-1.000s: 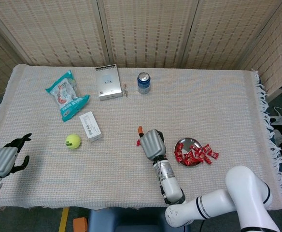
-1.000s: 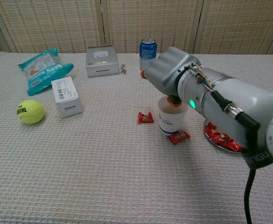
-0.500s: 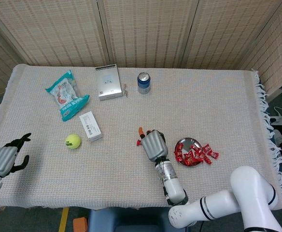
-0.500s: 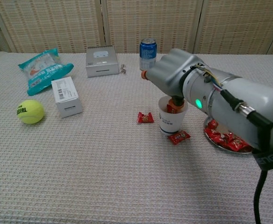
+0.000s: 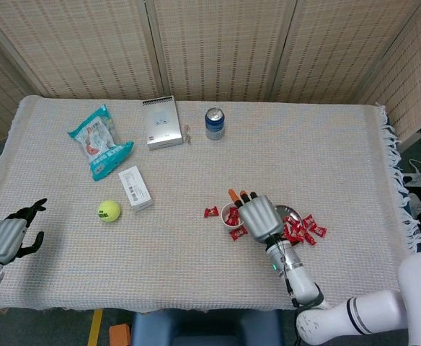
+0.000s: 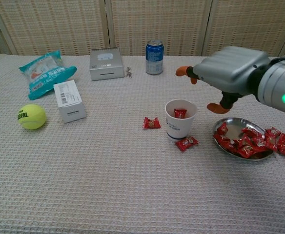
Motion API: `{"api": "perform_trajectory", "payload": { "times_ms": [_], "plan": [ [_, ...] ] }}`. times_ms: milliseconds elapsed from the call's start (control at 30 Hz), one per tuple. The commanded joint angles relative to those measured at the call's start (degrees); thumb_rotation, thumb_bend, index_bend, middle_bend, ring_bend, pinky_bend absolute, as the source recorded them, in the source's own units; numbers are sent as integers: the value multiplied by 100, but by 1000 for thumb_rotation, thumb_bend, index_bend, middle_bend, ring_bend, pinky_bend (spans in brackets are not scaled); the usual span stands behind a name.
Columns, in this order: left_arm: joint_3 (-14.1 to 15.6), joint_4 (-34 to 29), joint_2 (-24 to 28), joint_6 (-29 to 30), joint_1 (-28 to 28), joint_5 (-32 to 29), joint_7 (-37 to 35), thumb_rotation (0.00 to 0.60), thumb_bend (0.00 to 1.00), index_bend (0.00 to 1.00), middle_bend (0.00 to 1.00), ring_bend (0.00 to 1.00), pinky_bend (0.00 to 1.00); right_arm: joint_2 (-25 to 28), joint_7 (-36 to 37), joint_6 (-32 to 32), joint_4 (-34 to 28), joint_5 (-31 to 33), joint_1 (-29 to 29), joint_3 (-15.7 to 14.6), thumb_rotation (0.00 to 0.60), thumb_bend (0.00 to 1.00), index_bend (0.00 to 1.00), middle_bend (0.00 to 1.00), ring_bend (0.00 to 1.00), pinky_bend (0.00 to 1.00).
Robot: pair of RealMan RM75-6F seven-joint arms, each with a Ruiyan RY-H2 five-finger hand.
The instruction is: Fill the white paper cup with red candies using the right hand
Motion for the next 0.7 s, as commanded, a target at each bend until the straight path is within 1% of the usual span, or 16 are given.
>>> {"api": "perform_trajectory", "payload": {
  "times_ms": [33, 133, 167, 233, 400, 533, 633, 700],
  "plan": [
    [5, -20, -23, -29, -14, -16, 66, 600, 531, 22, 176, 174, 288, 462, 363, 7, -190, -714, -503, -612, 600, 314, 177, 239, 354, 867],
    [2, -37, -40, -20, -11, -31, 132, 600, 531, 23, 176, 174, 288, 582, 350, 143, -196, -1014, -760, -897, 600, 314, 232, 274, 372, 868],
    [2, -40, -51, -28, -16, -36, 158, 600, 532, 23, 176, 174, 289, 596, 303, 193, -160, -1079, -856, -986, 600, 314, 236, 275, 372, 868],
    [10, -44, -63, -51, -27, -35, 194, 600, 531, 23, 176, 174, 288, 592, 189, 237, -109, -1047, -977, -1064, 600, 314, 219, 277, 372, 868],
    [21, -62, -82, -73, -39, -34, 262, 600, 531, 22, 176, 174, 288, 500, 168, 80, 115, -841, -1110, -939, 600, 314, 164, 277, 372, 869],
    [8, -58, -84, -71, -38, -61, 273, 600, 531, 22, 176, 174, 288, 411, 135, -135, 336, -519, -1143, -756, 600, 312, 89, 277, 352, 866],
    [9, -50, -85, -79, -41, -61, 274, 600, 531, 23, 176, 174, 288, 392, 131, -205, 420, -400, -1170, -710, 600, 295, 62, 272, 321, 840],
    [11, -47, -87, -88, -45, -61, 269, 600, 531, 23, 176, 174, 288, 379, 121, -241, 478, -322, -1193, -690, 600, 264, 42, 256, 288, 787]
  ]
}}
